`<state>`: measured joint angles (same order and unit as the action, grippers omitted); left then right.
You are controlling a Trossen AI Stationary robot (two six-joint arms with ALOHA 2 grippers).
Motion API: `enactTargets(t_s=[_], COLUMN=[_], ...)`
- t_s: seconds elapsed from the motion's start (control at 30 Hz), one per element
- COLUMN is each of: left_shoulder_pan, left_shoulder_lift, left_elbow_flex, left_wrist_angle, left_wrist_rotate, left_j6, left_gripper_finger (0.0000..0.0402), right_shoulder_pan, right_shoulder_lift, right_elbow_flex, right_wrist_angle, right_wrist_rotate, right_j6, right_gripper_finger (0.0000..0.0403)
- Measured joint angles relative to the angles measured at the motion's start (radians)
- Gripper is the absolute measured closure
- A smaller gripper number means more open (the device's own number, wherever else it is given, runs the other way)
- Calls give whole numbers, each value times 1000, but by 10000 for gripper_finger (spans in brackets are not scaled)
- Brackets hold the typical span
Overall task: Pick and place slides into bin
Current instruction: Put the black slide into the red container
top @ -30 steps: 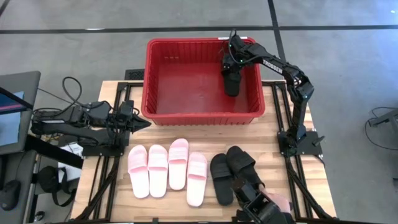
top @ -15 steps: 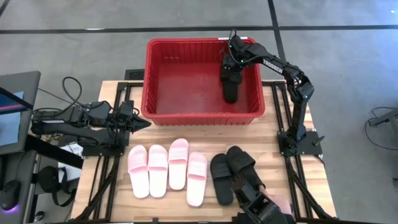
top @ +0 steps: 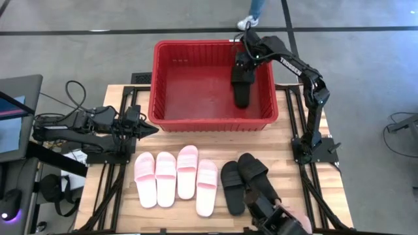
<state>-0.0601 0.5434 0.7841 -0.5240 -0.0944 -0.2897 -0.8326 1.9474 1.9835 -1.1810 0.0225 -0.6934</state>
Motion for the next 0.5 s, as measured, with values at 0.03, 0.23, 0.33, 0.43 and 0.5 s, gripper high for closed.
enactTargets(t_s=[0.03,0.23,0.33,0.43,0.5], left_shoulder_pan=[0,0,0,0,0], left_shoulder_lift=[0,0,0,0,0], left_elbow_flex=[0,0,0,0,0], left_wrist_angle=[0,0,0,0,0], left_wrist_rotate=[0,11,26,30,34], left_j6=[1,3,11,22,38], left_gripper_finger=[401,401,401,401,401], right_shoulder_pan=[5,76,124,169,195], right_shoulder_lift=[0,-1,-2,-25,-44], right_elbow_flex=[34,200,253,267,269], right_wrist_angle=[-27,-193,-247,-251,-243], right_wrist_rotate=[-24,-120,-126,-129,-129], right_j6=[13,40,47,69,100], right_gripper_finger=[245,250,254,258,261])
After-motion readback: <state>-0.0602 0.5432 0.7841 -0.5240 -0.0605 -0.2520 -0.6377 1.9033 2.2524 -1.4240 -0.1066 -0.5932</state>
